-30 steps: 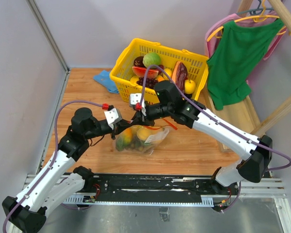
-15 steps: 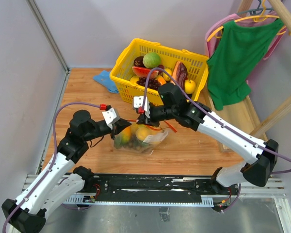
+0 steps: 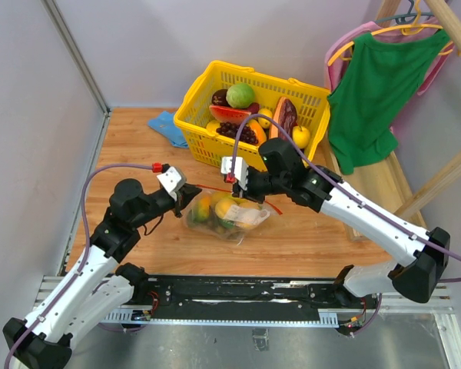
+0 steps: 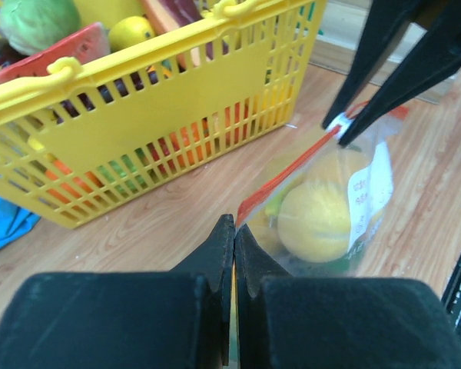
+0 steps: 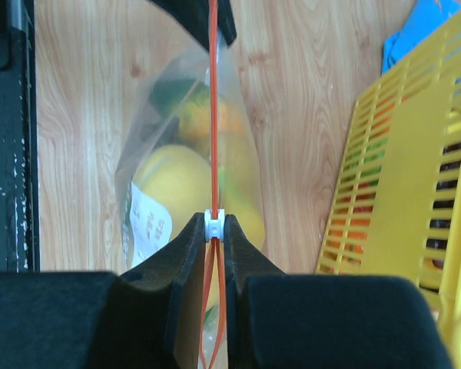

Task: Place the food in the zip-top bag and seal the zipper
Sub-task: Zip the zipper food storage bag at the center of the board.

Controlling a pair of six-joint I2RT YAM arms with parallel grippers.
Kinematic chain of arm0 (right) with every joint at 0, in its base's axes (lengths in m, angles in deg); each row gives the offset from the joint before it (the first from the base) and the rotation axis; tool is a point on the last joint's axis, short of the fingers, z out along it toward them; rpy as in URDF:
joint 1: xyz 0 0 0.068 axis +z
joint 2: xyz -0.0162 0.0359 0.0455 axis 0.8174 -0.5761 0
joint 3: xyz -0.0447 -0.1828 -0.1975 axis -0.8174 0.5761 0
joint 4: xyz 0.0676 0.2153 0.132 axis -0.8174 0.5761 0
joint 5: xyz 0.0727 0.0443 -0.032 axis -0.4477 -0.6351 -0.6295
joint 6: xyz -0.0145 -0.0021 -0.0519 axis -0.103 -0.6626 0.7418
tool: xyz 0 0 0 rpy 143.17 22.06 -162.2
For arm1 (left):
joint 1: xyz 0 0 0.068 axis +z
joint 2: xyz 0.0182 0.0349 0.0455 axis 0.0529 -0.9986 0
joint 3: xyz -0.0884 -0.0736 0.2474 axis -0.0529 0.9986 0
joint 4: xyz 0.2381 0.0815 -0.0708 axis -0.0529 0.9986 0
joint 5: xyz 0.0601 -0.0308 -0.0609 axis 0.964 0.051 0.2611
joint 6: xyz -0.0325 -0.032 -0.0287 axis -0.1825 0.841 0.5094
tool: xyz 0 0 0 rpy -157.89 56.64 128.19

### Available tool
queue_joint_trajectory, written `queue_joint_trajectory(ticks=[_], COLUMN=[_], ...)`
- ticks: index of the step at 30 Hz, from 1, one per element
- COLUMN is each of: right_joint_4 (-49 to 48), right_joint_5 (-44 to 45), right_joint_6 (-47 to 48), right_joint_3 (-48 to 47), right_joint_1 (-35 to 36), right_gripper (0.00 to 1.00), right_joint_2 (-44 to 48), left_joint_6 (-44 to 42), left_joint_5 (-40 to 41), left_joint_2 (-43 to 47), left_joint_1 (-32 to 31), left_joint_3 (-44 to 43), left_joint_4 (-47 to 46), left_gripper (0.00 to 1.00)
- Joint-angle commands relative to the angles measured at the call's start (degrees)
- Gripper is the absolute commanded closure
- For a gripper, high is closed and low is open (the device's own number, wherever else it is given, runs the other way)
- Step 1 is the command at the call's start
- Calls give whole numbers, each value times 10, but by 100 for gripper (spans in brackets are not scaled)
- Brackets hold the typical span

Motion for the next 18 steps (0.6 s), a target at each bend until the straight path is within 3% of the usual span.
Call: queue_joint_trajectory(ticks=[1, 18], right_joint_4=[52, 105], right_joint_5=[58, 123], right_joint_6=[9, -23], right_joint_3=[19, 65], right_joint_1=[-17, -59], right_gripper=[99, 99], right_joint_2=[28, 54], left_joint_6=[11, 55], left_joint_5=[83, 211], left_joint_2=[10, -11], left_joint_1=[4, 5], left_joint_3=[5, 20], left_joint_4=[-23, -7], left_gripper=[100, 100])
